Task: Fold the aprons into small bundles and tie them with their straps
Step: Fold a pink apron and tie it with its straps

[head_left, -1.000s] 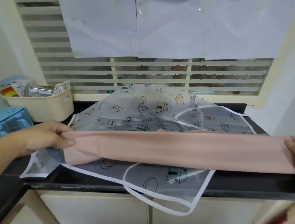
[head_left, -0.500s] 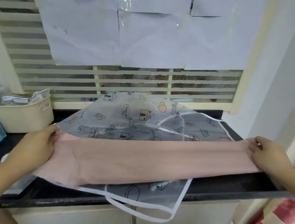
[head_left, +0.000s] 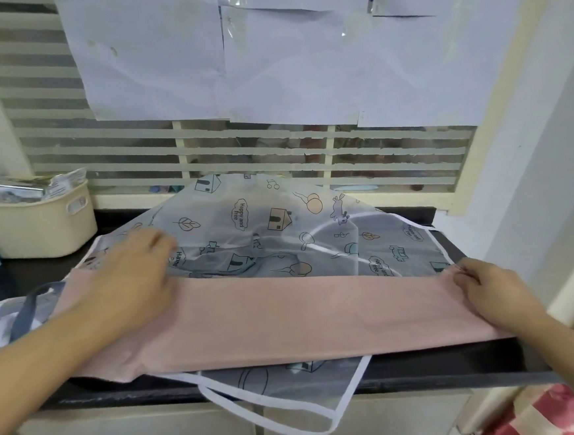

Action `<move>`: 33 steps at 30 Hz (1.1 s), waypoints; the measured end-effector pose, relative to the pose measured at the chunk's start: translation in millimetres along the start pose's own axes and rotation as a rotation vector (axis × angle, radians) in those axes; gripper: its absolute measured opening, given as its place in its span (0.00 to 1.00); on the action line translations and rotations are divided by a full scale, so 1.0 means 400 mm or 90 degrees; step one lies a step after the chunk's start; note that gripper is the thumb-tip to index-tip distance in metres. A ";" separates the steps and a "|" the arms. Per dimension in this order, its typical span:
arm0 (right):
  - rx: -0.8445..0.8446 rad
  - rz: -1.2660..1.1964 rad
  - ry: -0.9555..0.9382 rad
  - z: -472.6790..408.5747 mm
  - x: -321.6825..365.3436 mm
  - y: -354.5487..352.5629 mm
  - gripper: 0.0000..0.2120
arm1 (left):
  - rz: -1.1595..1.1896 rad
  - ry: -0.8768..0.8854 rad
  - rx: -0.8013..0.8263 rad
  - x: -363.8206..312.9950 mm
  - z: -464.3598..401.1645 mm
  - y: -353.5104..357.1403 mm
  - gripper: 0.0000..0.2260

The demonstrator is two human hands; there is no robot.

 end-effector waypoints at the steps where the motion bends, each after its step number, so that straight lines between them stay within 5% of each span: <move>1: 0.005 0.005 0.002 -0.003 0.005 0.004 0.08 | 0.070 0.061 0.022 -0.069 0.001 -0.006 0.18; 4: 0.009 0.045 0.021 -0.017 0.002 0.016 0.07 | 0.200 0.156 0.118 -0.222 0.012 0.033 0.25; 7: -0.016 0.180 0.060 -0.011 0.020 0.006 0.04 | 0.144 0.097 0.316 -0.269 0.037 0.161 0.40; 9: -0.091 0.304 0.036 0.000 0.084 -0.009 0.12 | 0.107 0.066 0.402 -0.273 0.062 0.237 0.42; 12: -0.143 0.248 -0.173 0.052 0.267 0.043 0.30 | 0.098 0.053 0.357 -0.275 0.079 0.269 0.41; 15: 0.128 0.113 -0.318 0.123 0.416 0.222 0.28 | 0.098 0.054 0.319 -0.268 0.081 0.270 0.40; 18: 0.227 0.187 -0.260 0.124 0.415 0.328 0.26 | 0.098 0.067 0.314 -0.262 0.092 0.271 0.39; 23: 0.083 0.265 -0.143 0.037 0.485 0.271 0.24 | 0.095 0.096 0.292 -0.273 0.108 0.272 0.35; 25: 0.044 0.165 -0.157 0.010 0.562 0.269 0.22 | 0.108 0.097 0.288 -0.279 0.106 0.271 0.33; 29: 0.182 -0.080 -0.087 -0.051 0.635 0.357 0.12 | 0.115 0.098 0.282 -0.285 0.102 0.263 0.31; 33: 0.184 -0.393 -0.045 -0.062 0.686 0.339 0.09 | 0.119 0.100 0.290 -0.280 0.105 0.262 0.31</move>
Point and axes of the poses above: each hand's wrist, its own z-axis away from the middle knuckle, its own y-axis out of the palm, x = y × z, the point moved 9 cm from there along -z, towards the middle knuckle, and after that the axes turned 8 degrees about x, right-handed, at the moved point
